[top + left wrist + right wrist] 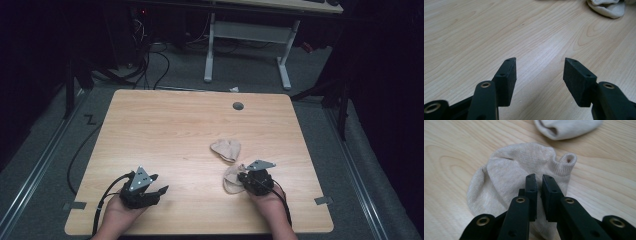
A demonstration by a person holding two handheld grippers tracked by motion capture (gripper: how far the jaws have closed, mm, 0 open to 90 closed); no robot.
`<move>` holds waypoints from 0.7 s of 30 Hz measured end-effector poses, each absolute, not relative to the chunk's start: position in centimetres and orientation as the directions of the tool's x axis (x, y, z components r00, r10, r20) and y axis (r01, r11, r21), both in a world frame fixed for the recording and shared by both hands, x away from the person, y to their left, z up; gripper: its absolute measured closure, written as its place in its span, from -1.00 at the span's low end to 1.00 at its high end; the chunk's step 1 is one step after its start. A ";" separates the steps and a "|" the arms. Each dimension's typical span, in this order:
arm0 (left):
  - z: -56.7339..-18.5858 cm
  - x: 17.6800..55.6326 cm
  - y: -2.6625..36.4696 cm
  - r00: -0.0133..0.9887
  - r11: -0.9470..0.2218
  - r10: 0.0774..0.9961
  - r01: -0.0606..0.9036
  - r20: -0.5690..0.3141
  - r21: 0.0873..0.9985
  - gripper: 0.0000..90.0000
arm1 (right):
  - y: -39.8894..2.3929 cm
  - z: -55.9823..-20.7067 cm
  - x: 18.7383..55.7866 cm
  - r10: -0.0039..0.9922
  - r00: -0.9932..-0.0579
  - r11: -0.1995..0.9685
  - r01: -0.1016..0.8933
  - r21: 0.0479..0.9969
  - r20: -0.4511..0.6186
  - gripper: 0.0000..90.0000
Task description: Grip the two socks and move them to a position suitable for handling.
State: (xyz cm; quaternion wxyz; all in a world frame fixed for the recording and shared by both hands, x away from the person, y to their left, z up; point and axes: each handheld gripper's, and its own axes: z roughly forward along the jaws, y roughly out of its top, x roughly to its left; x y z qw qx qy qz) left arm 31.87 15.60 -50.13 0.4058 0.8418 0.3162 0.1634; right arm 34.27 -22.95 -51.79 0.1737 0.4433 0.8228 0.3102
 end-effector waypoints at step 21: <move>-49.8 30.9 14.1 0.778 -0.473 0.628 0.388 -0.006 0.791 0.04 | -16.2 -52.1 33.1 0.725 -0.688 0.499 0.540 0.678 0.014 0.85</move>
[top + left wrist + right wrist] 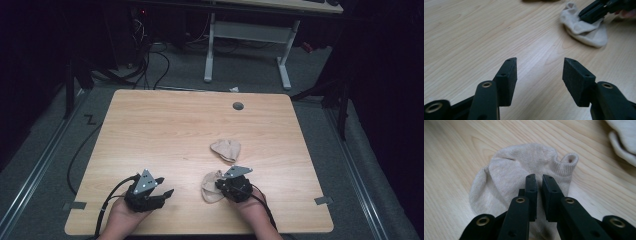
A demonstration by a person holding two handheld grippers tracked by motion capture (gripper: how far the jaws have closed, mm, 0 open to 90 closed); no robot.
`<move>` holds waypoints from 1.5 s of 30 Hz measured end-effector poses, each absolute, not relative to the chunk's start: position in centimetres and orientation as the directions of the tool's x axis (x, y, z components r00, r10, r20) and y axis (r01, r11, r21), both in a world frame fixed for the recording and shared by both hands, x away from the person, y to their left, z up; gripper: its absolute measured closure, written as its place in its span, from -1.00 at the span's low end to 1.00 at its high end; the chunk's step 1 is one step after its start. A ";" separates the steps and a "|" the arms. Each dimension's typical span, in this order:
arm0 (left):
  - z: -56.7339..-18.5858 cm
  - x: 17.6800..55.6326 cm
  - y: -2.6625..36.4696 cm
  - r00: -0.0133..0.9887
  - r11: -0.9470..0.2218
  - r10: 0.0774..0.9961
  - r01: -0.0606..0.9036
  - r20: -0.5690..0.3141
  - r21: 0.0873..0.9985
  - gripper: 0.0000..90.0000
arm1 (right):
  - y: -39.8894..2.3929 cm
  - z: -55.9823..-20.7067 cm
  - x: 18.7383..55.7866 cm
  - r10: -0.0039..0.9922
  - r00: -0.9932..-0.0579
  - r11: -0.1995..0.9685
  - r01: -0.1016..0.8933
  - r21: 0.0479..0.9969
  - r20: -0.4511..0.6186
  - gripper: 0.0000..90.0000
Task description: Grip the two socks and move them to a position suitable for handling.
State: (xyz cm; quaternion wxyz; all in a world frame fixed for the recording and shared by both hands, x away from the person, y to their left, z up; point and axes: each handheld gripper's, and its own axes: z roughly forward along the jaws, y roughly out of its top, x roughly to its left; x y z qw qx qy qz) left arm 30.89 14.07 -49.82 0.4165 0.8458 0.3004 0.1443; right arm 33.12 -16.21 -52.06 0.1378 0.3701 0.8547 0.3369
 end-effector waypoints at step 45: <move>-52.4 29.5 6.7 0.842 -0.569 0.537 0.413 -0.059 0.711 0.83 | -13.5 -52.3 32.6 0.670 -0.742 0.523 0.494 0.695 0.023 0.82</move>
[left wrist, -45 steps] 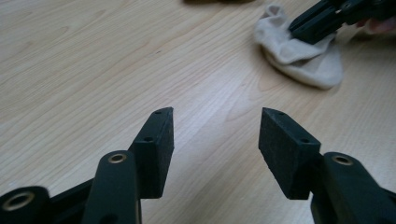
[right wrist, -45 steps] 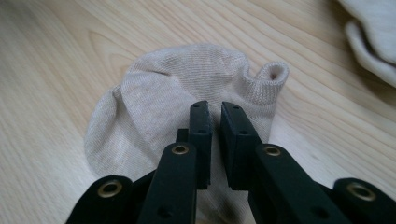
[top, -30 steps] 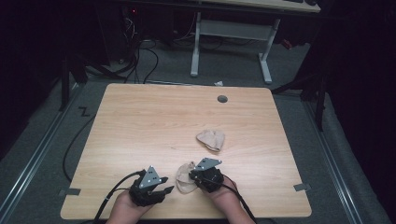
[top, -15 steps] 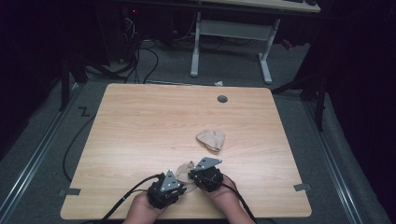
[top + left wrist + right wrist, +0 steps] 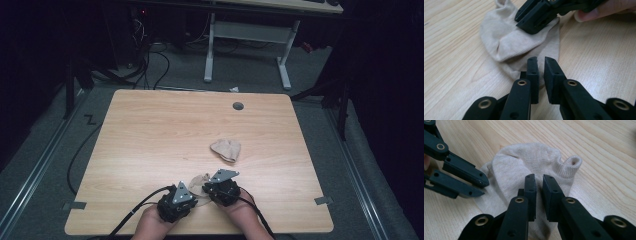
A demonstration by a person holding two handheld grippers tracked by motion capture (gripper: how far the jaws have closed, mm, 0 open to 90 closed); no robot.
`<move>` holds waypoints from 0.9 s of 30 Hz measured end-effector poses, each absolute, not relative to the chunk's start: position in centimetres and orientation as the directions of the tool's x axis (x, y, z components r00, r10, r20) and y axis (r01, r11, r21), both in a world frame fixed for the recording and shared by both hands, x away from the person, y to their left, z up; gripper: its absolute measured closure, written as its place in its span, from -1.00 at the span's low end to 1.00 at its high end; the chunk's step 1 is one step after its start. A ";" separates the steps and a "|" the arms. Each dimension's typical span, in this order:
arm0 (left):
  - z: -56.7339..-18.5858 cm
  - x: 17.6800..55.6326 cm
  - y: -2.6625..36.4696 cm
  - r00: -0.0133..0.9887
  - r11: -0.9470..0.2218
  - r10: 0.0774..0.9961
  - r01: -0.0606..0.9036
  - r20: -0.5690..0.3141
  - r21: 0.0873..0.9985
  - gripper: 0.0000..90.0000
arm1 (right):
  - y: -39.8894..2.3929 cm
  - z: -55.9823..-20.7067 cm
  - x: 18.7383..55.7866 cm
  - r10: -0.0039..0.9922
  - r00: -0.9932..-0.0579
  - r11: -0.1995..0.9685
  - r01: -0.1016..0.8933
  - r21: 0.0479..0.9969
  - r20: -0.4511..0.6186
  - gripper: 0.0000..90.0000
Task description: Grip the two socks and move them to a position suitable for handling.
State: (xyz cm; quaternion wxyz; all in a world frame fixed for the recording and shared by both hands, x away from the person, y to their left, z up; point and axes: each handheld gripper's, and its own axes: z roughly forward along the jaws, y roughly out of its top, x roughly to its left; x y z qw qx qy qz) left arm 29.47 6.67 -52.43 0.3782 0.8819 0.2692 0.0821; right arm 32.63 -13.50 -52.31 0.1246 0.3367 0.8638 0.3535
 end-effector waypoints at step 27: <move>-52.4 29.7 7.6 0.838 -0.570 0.544 0.414 -0.052 0.710 0.87 | -11.9 -51.2 30.1 0.645 -0.763 0.533 0.413 0.738 -0.039 0.57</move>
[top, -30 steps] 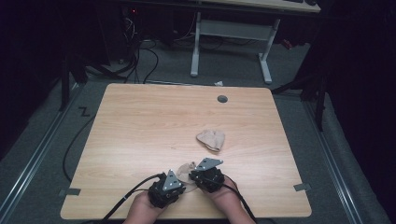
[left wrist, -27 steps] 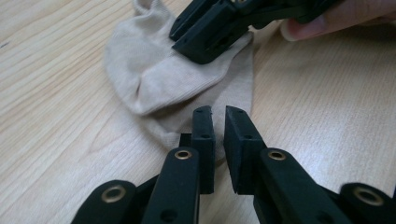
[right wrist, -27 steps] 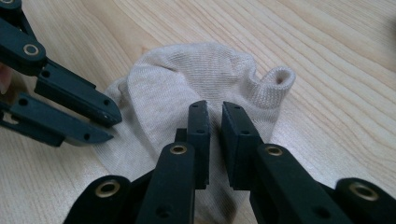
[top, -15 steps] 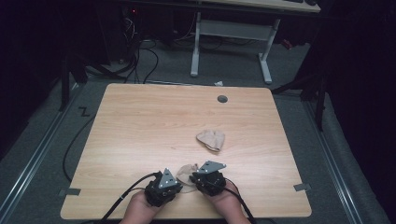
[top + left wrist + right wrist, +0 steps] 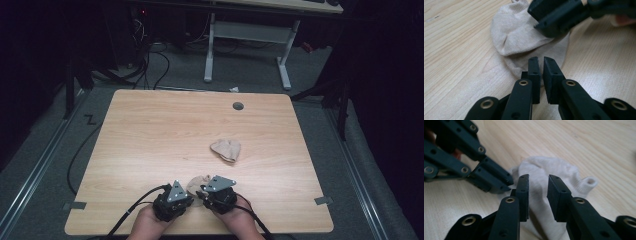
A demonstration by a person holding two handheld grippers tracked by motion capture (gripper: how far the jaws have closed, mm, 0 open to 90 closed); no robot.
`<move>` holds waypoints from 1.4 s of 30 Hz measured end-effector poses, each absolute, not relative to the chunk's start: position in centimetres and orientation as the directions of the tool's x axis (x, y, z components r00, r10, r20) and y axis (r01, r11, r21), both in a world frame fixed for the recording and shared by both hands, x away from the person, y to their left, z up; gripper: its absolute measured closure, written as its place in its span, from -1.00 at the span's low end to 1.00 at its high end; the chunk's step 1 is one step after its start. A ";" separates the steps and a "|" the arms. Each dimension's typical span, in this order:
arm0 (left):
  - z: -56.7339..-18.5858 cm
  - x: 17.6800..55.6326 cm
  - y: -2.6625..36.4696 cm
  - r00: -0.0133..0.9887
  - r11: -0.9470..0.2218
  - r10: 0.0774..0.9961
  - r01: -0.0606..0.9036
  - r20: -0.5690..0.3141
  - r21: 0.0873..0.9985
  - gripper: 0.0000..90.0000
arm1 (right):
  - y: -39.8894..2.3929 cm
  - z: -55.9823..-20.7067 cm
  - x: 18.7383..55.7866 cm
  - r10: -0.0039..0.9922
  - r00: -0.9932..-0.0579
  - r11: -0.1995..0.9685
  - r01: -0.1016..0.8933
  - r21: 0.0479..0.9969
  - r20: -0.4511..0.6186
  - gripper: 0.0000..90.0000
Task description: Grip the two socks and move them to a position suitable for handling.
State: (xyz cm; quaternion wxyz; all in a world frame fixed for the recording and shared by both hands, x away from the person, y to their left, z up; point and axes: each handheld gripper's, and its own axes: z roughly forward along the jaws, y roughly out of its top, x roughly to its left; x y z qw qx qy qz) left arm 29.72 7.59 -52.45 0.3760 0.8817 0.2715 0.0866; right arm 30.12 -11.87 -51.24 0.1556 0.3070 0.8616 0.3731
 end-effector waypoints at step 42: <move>-52.4 29.9 7.8 0.834 -0.570 0.550 0.417 -0.048 0.708 0.87 | -13.1 -51.2 30.0 0.690 -0.720 0.530 0.431 0.730 -0.075 0.89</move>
